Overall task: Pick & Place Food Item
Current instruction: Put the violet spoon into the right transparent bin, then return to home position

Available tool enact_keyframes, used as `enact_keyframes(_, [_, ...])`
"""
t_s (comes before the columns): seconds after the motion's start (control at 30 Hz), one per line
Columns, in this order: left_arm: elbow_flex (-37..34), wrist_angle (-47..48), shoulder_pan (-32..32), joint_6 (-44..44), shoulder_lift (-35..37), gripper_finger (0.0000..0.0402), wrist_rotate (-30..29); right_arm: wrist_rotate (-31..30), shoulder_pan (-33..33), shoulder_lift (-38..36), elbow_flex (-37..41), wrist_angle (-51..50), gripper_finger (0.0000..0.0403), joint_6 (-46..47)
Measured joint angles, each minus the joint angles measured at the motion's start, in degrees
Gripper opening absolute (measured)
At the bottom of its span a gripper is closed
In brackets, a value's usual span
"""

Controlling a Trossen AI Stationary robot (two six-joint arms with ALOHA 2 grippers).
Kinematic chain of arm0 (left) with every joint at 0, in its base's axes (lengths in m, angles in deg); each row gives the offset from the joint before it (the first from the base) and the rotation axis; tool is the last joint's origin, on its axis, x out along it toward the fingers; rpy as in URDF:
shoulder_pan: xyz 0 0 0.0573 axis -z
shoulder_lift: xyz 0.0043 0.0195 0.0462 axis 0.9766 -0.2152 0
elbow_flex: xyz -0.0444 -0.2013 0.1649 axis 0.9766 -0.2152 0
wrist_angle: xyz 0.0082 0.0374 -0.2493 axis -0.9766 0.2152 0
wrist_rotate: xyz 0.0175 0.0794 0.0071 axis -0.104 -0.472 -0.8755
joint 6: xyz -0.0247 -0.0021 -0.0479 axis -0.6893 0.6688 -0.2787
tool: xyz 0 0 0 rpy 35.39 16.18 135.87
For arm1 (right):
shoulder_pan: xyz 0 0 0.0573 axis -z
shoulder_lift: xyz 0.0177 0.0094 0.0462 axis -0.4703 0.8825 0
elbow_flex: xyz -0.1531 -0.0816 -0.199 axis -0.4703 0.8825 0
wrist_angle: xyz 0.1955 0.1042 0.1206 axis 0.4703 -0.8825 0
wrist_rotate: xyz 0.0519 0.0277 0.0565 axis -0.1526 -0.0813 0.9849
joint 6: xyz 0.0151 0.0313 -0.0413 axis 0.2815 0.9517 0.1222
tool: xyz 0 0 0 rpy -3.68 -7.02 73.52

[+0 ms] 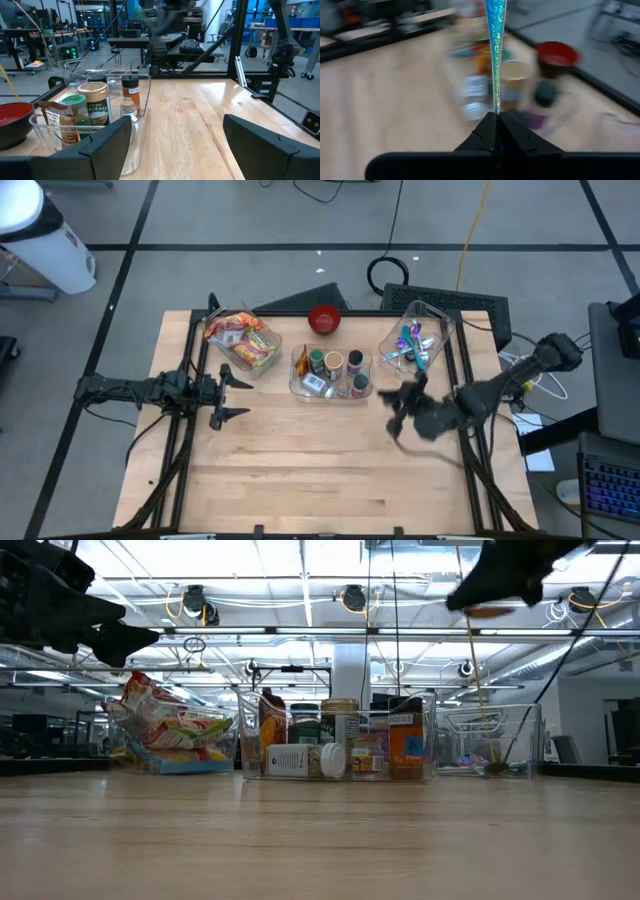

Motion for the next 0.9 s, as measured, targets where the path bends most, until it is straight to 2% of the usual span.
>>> enact_keyframes(0.2, [0.0, 0.0, 0.0, 0.0, 0.0, 0.0324, 0.0, 1.7, 17.3, -12.3, 10.2, 0.1, 0.0000, -0.3])
enact_keyframes(0.37, [0.0, 0.0, 0.0, 0.0, 0.0, 0.0324, 0.0, 10.7, 36.5, -22.0, 19.4, 0.9, 0.0000, -1.3])
enact_keyframes(0.53, [0.0, 0.0, 0.0, 0.0, 0.0, 0.0324, 0.0, 20.8, 52.4, -25.6, 26.7, 4.5, 0.0000, -4.4])
enact_keyframes(0.7, [0.0, 0.0, 0.0, 0.0, 0.0, 0.0324, 0.0, 27.2, 61.3, -25.6, 33.0, 14.6, 0.0014, -5.0])
enact_keyframes(0.9, [0.0, 0.0, 0.0, 0.0, 0.0, 0.0324, 0.0, 28.5, 65.9, -25.6, 37.5, 21.3, 0.0051, -4.9])
